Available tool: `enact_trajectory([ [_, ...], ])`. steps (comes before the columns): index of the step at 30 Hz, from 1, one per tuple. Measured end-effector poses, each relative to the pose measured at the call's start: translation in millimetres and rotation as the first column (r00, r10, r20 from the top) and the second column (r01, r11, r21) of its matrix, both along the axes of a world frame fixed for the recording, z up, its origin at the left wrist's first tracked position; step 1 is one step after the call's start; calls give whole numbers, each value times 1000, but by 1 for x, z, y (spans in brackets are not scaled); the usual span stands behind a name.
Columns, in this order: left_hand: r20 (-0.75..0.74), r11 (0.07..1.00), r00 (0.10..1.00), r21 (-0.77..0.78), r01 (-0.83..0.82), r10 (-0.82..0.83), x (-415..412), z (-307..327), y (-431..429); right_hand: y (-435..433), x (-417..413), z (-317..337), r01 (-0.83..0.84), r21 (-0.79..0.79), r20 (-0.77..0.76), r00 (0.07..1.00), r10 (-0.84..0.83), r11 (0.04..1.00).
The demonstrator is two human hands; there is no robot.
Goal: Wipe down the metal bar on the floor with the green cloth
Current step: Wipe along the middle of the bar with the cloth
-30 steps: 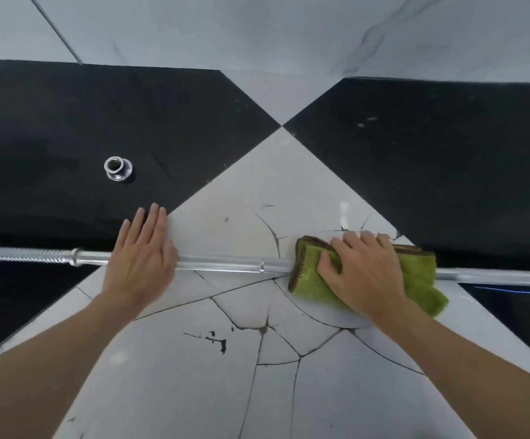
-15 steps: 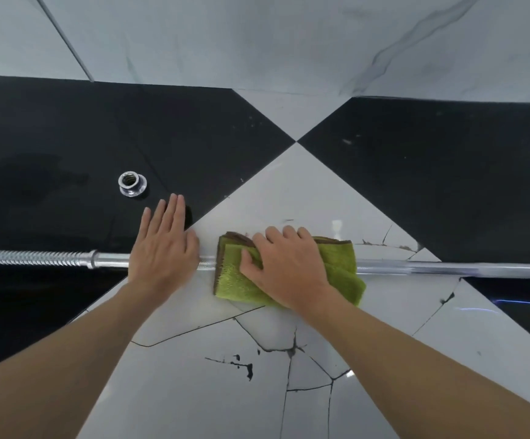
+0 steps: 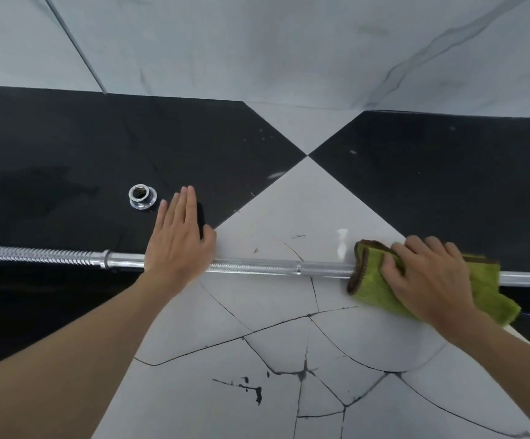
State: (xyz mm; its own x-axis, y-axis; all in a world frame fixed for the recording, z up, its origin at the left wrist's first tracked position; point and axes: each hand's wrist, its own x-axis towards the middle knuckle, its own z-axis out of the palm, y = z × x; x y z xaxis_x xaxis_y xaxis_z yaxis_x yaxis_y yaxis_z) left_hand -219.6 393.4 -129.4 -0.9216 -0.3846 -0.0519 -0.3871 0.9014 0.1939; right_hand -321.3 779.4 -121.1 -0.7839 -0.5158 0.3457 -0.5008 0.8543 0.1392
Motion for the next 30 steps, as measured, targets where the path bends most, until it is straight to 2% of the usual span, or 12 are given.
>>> enact_trajectory([
  [8, 24, 1000, 1000, 27, 2, -3, -19, -2, -5, -126, 25, -8, -106, -183, 46, 992, 116, 977],
  [12, 27, 999, 1000, 33, 10, -11, -28, -3, -9, -172, 35, -6, -113, -172, 148, 979, 139, 979],
  [16, 24, 999, 1000, 44, 13, -14, -37, -3, -13, -186, 32, -7, -123, -148, 169, 974, 148, 981],
  [21, -45, 998, 999, 67, 8, -5, -47, 0, -15, -156, 14, -6, -186, -150, 170, 963, 211, 971],
  [30, -154, 992, 988, 126, 11, 8, -56, 3, -17, -11, -38, -1, -86, -37, 142, 986, 90, 996],
])
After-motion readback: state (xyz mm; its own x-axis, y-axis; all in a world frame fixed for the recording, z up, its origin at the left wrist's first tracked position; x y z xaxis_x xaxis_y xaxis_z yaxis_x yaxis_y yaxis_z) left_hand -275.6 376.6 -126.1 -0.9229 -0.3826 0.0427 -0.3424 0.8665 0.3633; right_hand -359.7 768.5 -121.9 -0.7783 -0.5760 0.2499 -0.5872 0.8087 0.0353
